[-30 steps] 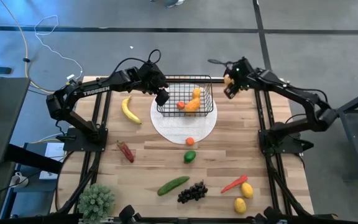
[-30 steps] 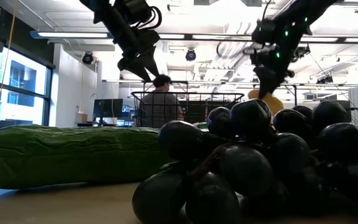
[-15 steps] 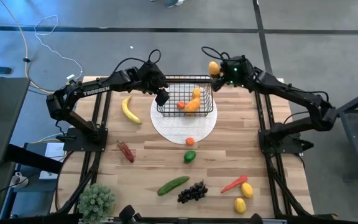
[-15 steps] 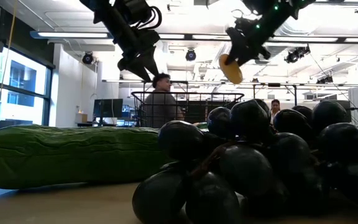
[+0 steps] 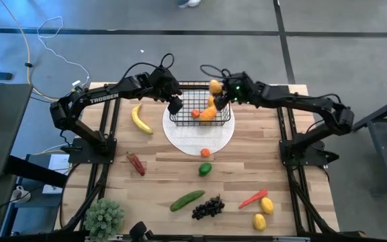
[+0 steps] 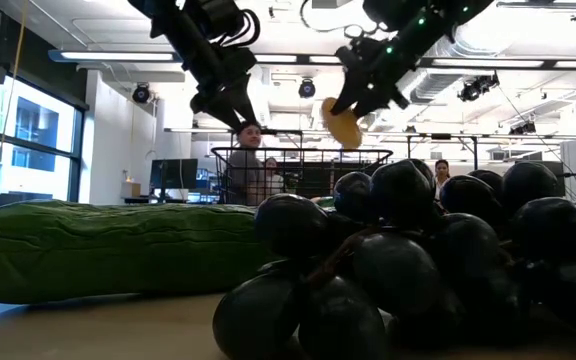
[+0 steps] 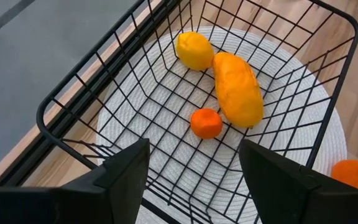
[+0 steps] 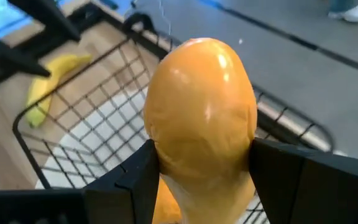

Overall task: Build produce basket
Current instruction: Put the mango into the wire basket

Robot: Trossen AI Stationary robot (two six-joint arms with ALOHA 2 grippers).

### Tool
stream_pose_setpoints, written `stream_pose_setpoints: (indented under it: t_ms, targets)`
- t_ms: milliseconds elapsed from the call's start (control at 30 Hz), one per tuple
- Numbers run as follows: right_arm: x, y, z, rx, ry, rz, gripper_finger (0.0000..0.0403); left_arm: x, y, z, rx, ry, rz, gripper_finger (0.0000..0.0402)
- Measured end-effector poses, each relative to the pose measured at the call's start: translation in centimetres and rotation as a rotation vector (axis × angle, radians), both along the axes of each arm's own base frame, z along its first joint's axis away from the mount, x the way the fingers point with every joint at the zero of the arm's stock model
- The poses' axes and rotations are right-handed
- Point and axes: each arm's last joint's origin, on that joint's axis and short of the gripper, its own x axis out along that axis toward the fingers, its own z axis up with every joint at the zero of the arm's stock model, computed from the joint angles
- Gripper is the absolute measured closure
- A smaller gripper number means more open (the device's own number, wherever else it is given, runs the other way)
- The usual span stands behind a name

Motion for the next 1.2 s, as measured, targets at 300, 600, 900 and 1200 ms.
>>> stream_pose_setpoints:
  t_ms: [300, 600, 900, 1200]
  targets:
    - [2.4, 1.2, -3.4, 0.063, 0.105, 0.053, 0.0218, 0.0, 0.0, 0.0, 0.012, 0.008, -0.017, 0.0163]
    - [2.8, 1.1, -5.6, 0.132, 0.187, 0.049, 0.0217, 0.0, 0.0, 0.0, 0.012, 0.008, -0.017, 0.0163]
    - [2.9, 1.1, -6.9, 0.136, 0.282, 0.119, 0.0203, 0.0, 0.0, 0.0, 0.012, 0.009, -0.017, 0.0163]
    - [2.8, 1.3, -6.9, 0.171, 0.274, 0.118, 0.0129, 0.0, 0.0, 0.0, 0.029, 0.021, -0.043, 0.0163]
